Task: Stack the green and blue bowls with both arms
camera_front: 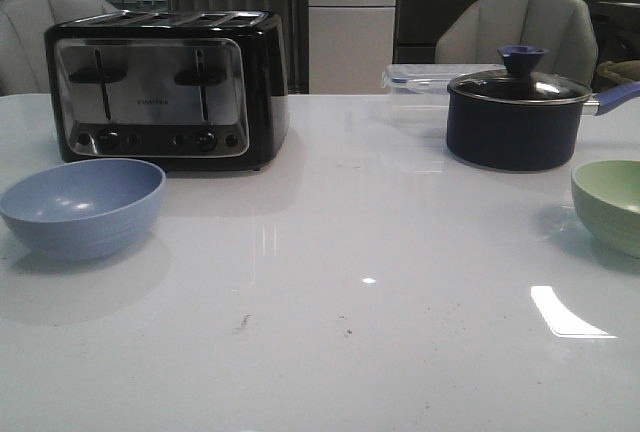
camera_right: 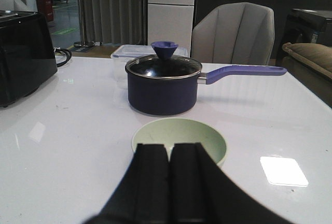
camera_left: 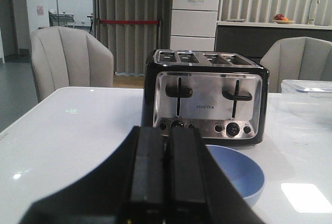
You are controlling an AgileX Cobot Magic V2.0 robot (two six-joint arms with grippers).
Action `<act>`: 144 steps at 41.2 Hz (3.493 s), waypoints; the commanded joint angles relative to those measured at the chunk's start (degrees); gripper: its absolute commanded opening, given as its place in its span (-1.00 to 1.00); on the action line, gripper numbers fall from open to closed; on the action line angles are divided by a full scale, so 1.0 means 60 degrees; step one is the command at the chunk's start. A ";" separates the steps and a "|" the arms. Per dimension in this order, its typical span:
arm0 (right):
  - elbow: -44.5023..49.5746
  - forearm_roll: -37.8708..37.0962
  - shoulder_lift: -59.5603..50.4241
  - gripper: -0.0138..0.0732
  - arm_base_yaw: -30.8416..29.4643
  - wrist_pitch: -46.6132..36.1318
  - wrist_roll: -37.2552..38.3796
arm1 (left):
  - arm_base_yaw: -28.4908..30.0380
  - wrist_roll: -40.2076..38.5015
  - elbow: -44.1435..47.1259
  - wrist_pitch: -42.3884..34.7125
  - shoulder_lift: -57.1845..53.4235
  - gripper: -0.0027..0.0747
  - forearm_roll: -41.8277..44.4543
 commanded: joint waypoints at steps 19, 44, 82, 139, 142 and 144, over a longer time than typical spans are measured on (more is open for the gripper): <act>-0.0028 0.0044 -0.0164 -0.55 -0.0033 -0.0891 -0.0053 | 0.0024 -0.0026 0.0064 -0.0843 -0.0199 -0.69 -0.0047; -0.0511 0.0044 -0.0164 -0.55 -0.0033 -0.1782 -0.0053 | 0.0024 -0.0026 -0.0401 -0.1523 -0.0199 -0.69 0.0012; -0.6606 -0.0050 0.5304 -0.55 -0.0033 0.4584 -0.0053 | 0.0024 -0.0026 -0.6761 0.5286 0.5117 -0.69 0.0047; -0.9928 0.1251 1.3708 0.48 -0.3107 0.6675 -0.1310 | 0.0024 0.0220 -0.6761 0.5631 0.6994 0.25 0.0047; -1.0270 0.1984 1.4365 0.43 -0.3345 0.6688 -0.1853 | 0.0024 0.0220 -0.6761 0.5631 0.6994 0.25 0.0047; -1.0486 0.2268 1.4783 0.41 -0.3434 0.6646 -0.2026 | 0.0024 0.0220 -0.6761 0.5631 0.6994 0.25 0.0047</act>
